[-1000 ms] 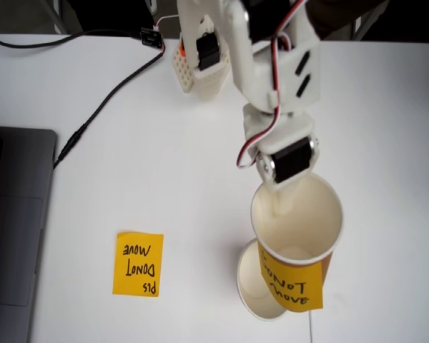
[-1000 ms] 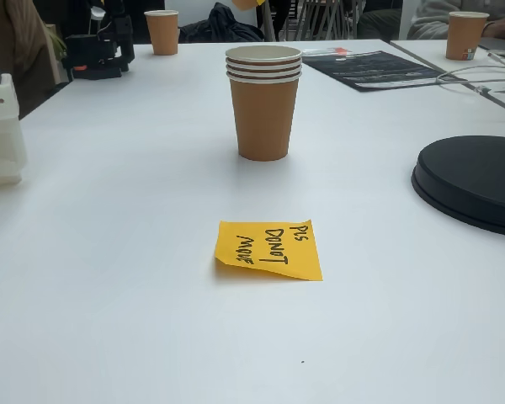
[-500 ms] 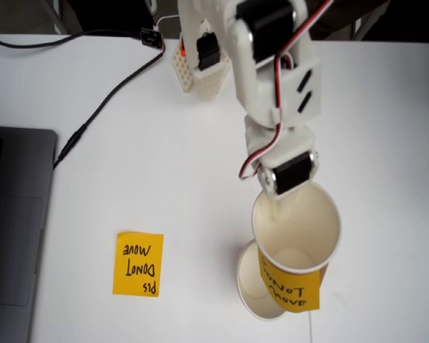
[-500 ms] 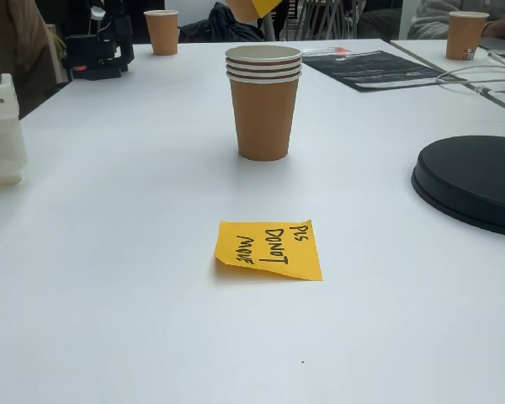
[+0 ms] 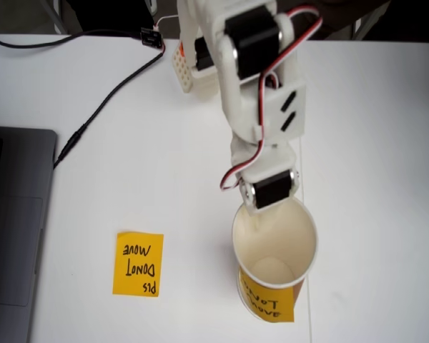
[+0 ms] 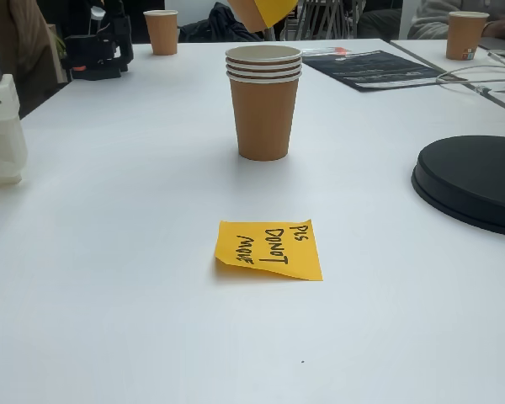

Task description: Pickup cup and make a pile of cup.

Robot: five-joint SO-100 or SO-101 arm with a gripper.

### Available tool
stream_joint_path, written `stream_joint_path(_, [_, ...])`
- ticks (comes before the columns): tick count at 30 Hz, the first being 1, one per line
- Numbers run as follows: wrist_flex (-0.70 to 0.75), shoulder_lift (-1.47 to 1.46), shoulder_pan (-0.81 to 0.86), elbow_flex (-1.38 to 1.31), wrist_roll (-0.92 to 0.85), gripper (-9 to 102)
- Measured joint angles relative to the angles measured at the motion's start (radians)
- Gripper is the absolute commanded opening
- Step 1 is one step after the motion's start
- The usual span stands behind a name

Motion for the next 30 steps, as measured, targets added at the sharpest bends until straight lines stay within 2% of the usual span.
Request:
stream_joint_path(7, [0.002, 0.000, -0.005, 0.000, -0.002, -7])
stream_joint_path(18, [0.123, 0.000, -0.009, 0.000, -0.002, -7])
stream_joint_path(30, [0.124, -0.011, -0.015, 0.000, -0.002, -7])
